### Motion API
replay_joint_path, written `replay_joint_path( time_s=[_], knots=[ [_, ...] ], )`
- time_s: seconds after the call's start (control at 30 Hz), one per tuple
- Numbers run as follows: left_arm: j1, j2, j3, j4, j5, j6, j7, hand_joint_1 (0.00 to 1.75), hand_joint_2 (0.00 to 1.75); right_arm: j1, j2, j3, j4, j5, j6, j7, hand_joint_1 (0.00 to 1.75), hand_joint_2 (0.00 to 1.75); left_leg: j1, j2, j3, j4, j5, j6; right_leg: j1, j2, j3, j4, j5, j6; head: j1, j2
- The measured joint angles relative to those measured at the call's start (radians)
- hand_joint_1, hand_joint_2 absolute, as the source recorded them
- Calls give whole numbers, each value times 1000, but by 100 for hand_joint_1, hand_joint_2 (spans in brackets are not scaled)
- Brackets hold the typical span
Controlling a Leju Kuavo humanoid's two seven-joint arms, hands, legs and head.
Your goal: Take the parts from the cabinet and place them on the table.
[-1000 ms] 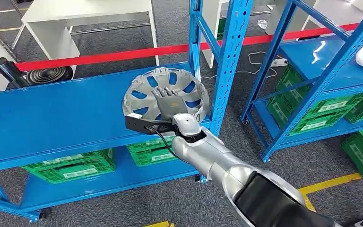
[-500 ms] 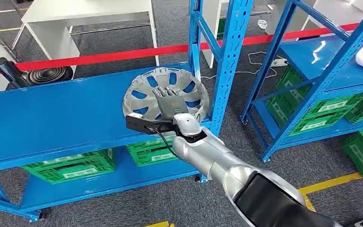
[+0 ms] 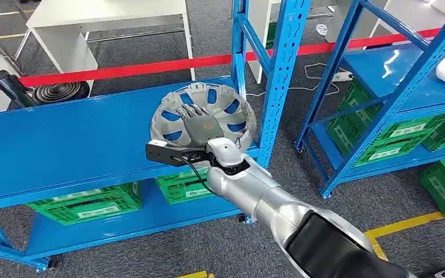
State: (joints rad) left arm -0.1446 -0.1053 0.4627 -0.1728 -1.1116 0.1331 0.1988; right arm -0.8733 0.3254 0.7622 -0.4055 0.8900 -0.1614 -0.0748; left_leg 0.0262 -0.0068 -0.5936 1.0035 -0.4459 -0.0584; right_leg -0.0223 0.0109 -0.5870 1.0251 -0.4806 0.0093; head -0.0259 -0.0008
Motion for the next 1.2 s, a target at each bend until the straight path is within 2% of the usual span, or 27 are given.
replay_joint_path(
  time_s=[0.2, 0.33, 0.37, 0.4, 0.43, 0.47, 0.5, 0.57, 0.6, 0.63, 0.67, 0.7, 0.77, 0.8, 0.83, 0.87, 0.9, 0.93, 0.97, 1.1, 1.2],
  knots=[
    [-2, 0, 2, 0, -1, 0, 4, 0, 0, 13, 24, 3, -34, -7, 26, -15, 0, 0, -2, 0, -1, 6, -5, 8, -5, 0, 2, 0, -2, 4, 0, 0],
    [-2, 0, 6, -2, -2, 3, -1, 0, 0, 31, 35, 10, -53, -19, 33, -10, 0, 0, -6, 0, -5, 14, -12, 19, -9, -1, 4, -3, -3, 15, 0, 0],
    [-2, 0, 6, -2, -5, 3, -1, 0, 0, 34, 37, 10, -57, -19, 32, -10, 0, 0, -7, 0, -7, 11, -15, 23, -10, 0, 8, -4, 1, 20, 0, 0],
    [-3, -1, 6, -1, -5, 3, 0, 0, 0, 36, 37, 11, -58, -19, 31, -10, 0, 0, -8, 1, -10, 6, -16, 32, -7, -1, 7, 10, 13, 30, 0, 0],
    [-4, -2, 7, -2, -7, 3, 2, 0, 0, 37, 37, 11, -59, -19, 31, -10, 0, 0, -4, -1, 9, 2, -16, 40, -8, -2, 9, 14, 14, 33, 0, 0],
    [-4, -5, 7, -2, -7, 3, 2, 0, 0, 38, 37, 11, -60, -19, 31, -11, 0, 0, -1, 2, 17, -5, -16, 44, -11, -5, 4, 30, -1, 33, 2, 0],
    [-6, -5, 7, -2, -7, 3, 4, 0, 0, 36, 39, 11, -62, -19, 30, -13, 0, 0, 0, 2, 20, -5, -15, 48, -9, -7, -13, 65, -26, 34, 4, 0],
    [-10, -8, 7, -2, -8, 2, 5, 0, 0, 41, 39, 13, -62, -19, 29, -12, 0, 0, -2, 2, 20, -4, -18, 52, -6, -6, -98, 216, -102, 32, 4, 0],
    [-10, -9, 7, -2, -9, 2, 4, 0, 0, 48, 39, 14, -62, -19, 28, -11, 0, 0, -3, 2, 20, -3, -20, 52, -5, -6, -138, 280, -123, 35, 4, 0],
    [-9, -10, 7, -2, -10, -1, 3, 0, 0, 53, 37, 17, -62, -19, 27, -12, 0, 0, -3, 2, 21, -2, -22, 49, -5, -6, -160, 305, -124, 35, 4, 0],
    [-8, -10, 7, -2, -10, -3, 1, 0, 0, 57, 38, 21, -62, -19, 27, -12, 0, 0, -2, 2, 23, 0, -25, 46, -5, -6, -159, 285, -102, 32, 4, 0],
    [-8, -11, 7, -2, -10, -3, 1, 0, 0, 58, 38, 24, -62, -19, 27, -12, 0, 0, 0, 1, 26, 3, -30, 41, -5, -7, -137, 227, -63, 29, 4, 0],
    [-10, -13, 7, -3, -11, -3, -2, 0, 0, 57, 38, 26, -62, -18, 25, -12, 0, 0, 5, 0, 36, 13, -45, 30, -7, -8, -55, 40, 44, 28, 4, 0],
    [-10, -13, 7, -3, -11, -3, -2, 0, 0, 58, 38, 26, -62, -18, 24, -13, 0, 0, 2, 1, 37, 16, -48, 21, 1, -8, -59, 30, 11, 20, 3, 0],
    [-11, -14, 7, -3, -12, -3, -1, 0, 0, 58, 38, 27, -62, -18, 23, -14, 0, 0, 3, 0, 34, 18, -50, 14, 5, -10, -63, 33, -25, 6, 5, 0],
    [-11, -14, 8, -3, -12, -3, 0, 0, 0, 60, 39, 28, -62, -18, 23, -13, 0, 0, 0, 1, 33, 17, -53, 4, 5, -10, -55, 32, 12, -2, 4, 0],
    [-10, -15, 8, -3, -12, -3, 0, 0, 0, 63, 39, 28, -62, -18, 23, -12, 0, 0, 1, 2, 42, 22, -48, -6, 4, -8, -53, 28, 15, -11, 4, 0],
    [-8, -13, 8, -3, -11, -3, 0, 0, 0, 66, 39, 28, -62, -18, 21, -13, 0, 0, 1, 1, 43, 20, -55, 10, 0, -8, -47, 27, 23, -5, 4, 0],
    [-10, -13, 9, -3, -10, -3, 0, 0, 0, 65, 40, 29, -62, -16, 20, -12, 0, 0, 1, 1, 47, 16, -51, 22, 0, -6, -46, 27, 22, -5, 3, 0],
    [-13, -13, 15, -3, -10, -3, -2, 0, 0, 66, 40, 31, -62, -11, 19, -11, 0, 0, 0, 2, 60, -6, -51, 21, 1, -2, -46, 27, 15, -16, 4, 0],
    [-13, -13, 16, -3, -10, -3, -2, 0, 0, 66, 40, 37, -62, -8, 19, -8, 0, 0, 0, 2, 65, -16, -53, 15, 3, -2, -46, 27, 12, -20, 4, 0]
  ],
)
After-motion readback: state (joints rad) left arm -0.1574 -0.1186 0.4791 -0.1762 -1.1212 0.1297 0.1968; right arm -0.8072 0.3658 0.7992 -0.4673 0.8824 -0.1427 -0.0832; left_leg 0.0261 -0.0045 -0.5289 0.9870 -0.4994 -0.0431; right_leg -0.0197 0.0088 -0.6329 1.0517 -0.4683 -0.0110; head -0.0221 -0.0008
